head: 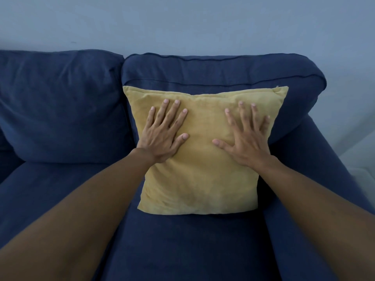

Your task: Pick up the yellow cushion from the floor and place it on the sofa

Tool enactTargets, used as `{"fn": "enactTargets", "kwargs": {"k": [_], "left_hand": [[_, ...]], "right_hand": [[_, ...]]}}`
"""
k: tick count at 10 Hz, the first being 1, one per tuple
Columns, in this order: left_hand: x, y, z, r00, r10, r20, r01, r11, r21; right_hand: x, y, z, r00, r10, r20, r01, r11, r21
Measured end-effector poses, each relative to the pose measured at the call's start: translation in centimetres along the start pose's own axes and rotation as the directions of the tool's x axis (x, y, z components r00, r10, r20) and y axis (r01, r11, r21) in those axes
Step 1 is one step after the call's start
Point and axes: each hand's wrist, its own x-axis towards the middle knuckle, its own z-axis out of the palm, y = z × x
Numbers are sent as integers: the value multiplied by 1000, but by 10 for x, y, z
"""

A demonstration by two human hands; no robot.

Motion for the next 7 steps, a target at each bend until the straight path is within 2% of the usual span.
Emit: {"fn": "enactTargets", "kwargs": {"k": [2, 4, 7], "left_hand": [[7, -7, -1, 1000, 7, 0, -7, 1000, 11], [-11, -15, -8, 998, -61, -9, 61, 998, 21], [-40, -11, -28, 998, -64, -22, 65, 997, 40]], "right_hand": [[-3, 32, -2, 997, 78, 21, -77, 997, -24], [-12, 46, -16, 997, 79, 12, -78, 996, -45], [-41, 38, -36, 998, 57, -22, -57, 998, -17]]}}
